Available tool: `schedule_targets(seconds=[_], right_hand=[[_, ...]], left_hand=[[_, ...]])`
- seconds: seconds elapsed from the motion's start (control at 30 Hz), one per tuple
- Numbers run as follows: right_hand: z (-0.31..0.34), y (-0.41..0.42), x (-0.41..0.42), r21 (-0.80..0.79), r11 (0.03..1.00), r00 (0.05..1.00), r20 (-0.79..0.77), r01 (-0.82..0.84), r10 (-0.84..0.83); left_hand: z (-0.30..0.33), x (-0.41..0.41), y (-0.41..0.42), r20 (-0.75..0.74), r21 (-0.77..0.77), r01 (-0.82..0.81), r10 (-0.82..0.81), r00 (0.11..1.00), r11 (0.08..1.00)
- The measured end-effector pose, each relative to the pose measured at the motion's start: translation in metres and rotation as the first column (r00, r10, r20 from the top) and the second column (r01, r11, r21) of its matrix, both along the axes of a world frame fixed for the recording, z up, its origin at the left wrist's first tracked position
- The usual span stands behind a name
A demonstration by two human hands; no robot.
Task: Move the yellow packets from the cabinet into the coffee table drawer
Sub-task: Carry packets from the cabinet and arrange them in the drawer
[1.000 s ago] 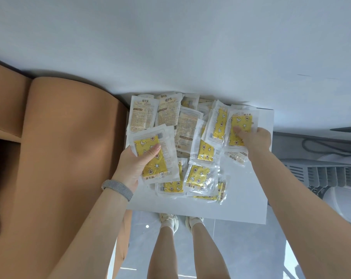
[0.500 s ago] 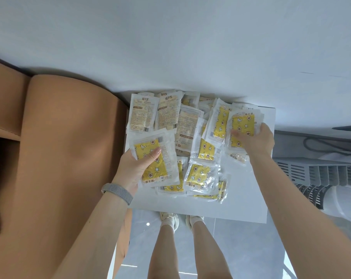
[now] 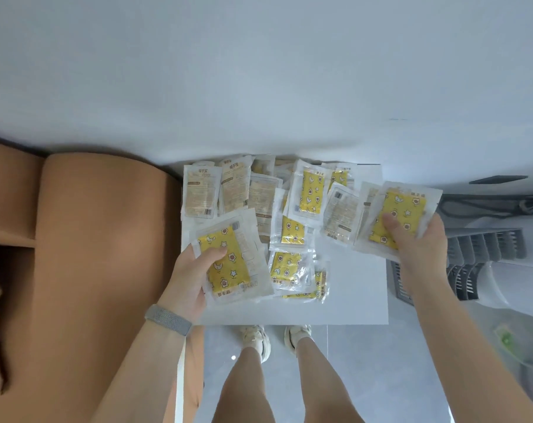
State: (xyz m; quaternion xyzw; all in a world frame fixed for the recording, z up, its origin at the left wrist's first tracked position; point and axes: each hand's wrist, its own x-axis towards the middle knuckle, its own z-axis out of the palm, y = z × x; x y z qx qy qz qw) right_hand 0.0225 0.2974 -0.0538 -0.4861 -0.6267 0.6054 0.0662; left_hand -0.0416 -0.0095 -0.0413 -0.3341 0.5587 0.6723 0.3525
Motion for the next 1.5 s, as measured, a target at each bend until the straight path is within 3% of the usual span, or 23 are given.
schedule_targets(seconds=[0.23, 0.43, 0.53, 0.67, 0.9, 1.2, 1.5], right_hand=[[0.100, -0.029, 0.045, -0.072, 0.984, 0.982, -0.087, 0.164, -0.170], [0.189, -0.064, 0.085, -0.394, 0.845, 0.876, -0.168, 0.361, -0.452], [0.226, -0.079, 0.110, -0.466, 0.789, 0.808, -0.226, 0.400, -0.543], [0.267, -0.088, 0.154, -0.456, 0.763, 0.728, -0.300, 0.458, -0.616], [0.323, -0.101, 0.255, -0.406, 0.666, 0.552, -0.371, 0.626, -0.746], [0.354, -0.139, 0.398, -0.363, 0.394, 0.256, -0.373, 0.845, -0.892], [0.368, -0.219, 0.555, -0.328, 0.104, -0.032, -0.384, 0.939, -0.923]], left_hand=[[0.086, -0.004, 0.037, -0.145, 0.031, 0.146, -0.140, 0.979, 0.989], [0.170, 0.006, 0.052, -0.335, 0.090, 0.361, -0.313, 0.889, 0.928], [0.208, 0.016, 0.062, -0.446, 0.058, 0.477, -0.404, 0.798, 0.877], [0.246, 0.040, 0.082, -0.538, 0.015, 0.625, -0.521, 0.663, 0.780], [0.288, 0.110, 0.133, -0.557, 0.048, 0.797, -0.646, 0.522, 0.602], [0.321, 0.240, 0.173, -0.544, 0.071, 0.952, -0.789, 0.286, 0.297], [0.343, 0.413, 0.158, -0.545, 0.094, 0.996, -0.837, 0.049, -0.003]])
